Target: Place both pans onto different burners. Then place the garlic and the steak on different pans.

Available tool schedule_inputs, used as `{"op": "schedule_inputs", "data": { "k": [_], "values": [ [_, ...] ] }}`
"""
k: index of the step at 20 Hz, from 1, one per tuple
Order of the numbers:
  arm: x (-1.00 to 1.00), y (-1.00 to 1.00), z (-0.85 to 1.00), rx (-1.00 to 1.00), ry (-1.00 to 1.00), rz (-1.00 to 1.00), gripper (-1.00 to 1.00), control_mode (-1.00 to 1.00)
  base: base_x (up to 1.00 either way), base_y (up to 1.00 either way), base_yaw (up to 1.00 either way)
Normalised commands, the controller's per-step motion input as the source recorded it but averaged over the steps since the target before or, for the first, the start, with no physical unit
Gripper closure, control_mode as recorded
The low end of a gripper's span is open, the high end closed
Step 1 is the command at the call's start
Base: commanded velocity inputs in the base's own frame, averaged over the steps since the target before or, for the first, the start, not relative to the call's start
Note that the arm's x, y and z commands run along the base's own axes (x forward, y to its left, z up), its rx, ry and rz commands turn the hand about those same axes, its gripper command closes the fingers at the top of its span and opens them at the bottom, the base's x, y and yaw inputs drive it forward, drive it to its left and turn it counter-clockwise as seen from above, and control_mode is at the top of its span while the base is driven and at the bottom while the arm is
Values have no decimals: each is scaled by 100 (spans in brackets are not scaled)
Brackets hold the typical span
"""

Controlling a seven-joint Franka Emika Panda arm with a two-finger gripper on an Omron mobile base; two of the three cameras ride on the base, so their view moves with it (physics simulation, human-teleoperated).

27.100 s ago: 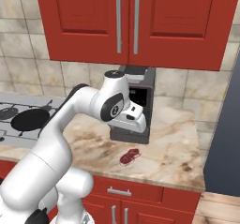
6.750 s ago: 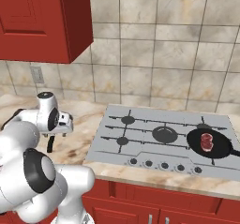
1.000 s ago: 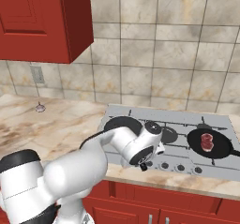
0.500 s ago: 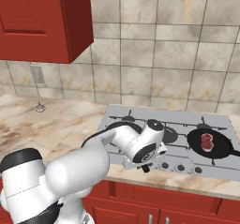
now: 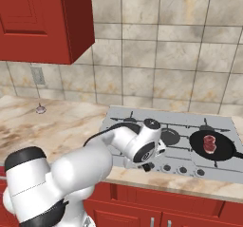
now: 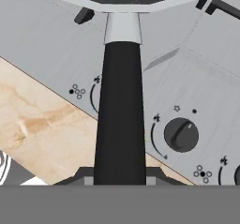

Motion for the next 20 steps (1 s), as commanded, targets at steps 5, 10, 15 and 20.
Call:
{"op": "schedule_inputs", "data": {
  "k": [5,10,15,20],
  "values": [
    [8,0,-10,-1,1,1,100,-100,0,0,0],
    [3,0,-8,0,0,0,100,-100,0,0,0],
    [16,0,-13,0,0,0,100,-100,0,0,0],
    [22,0,-14,0,0,0,100,-100,0,0,0]
  ]
}}
